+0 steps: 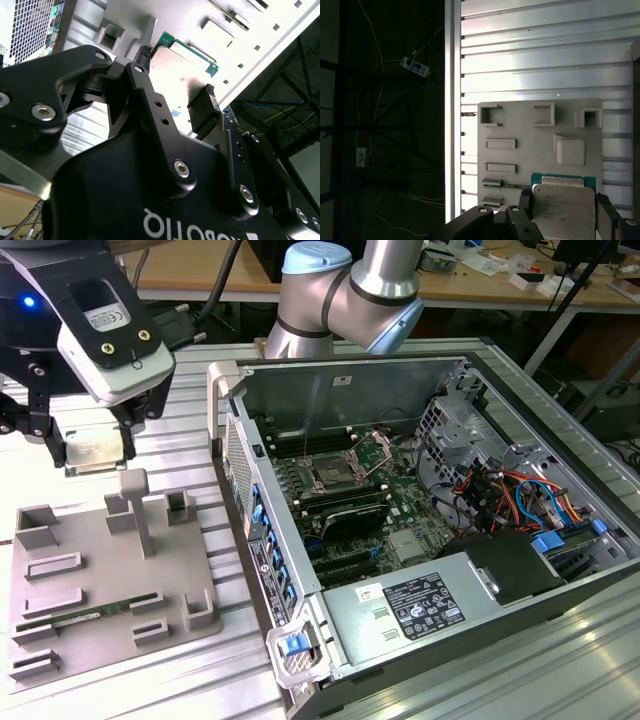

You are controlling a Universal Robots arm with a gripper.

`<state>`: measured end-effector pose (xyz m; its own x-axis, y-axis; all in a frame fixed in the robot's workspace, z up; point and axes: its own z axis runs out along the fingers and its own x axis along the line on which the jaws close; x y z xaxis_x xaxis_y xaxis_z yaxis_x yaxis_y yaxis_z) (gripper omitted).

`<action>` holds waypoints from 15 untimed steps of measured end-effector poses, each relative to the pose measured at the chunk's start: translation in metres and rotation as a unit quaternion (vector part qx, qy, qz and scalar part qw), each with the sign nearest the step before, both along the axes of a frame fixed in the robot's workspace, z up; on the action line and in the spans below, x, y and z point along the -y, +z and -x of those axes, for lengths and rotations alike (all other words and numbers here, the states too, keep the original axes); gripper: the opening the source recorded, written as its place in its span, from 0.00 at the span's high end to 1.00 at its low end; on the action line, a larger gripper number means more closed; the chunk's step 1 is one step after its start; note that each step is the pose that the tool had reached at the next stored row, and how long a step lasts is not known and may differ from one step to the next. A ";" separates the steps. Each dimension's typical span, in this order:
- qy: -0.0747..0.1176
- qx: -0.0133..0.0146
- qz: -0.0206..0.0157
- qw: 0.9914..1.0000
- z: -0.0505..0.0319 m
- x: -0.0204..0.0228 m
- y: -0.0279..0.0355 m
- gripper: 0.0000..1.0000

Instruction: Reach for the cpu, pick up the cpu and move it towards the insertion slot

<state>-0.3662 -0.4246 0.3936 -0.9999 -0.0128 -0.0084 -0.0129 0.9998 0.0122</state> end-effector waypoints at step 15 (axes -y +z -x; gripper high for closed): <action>0.000 0.000 0.000 1.000 -0.0101 0.0000 0.0000 0.45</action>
<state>-0.3561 -0.4246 0.3937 -0.9999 -0.0128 -0.0084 -0.0129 0.9998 0.0121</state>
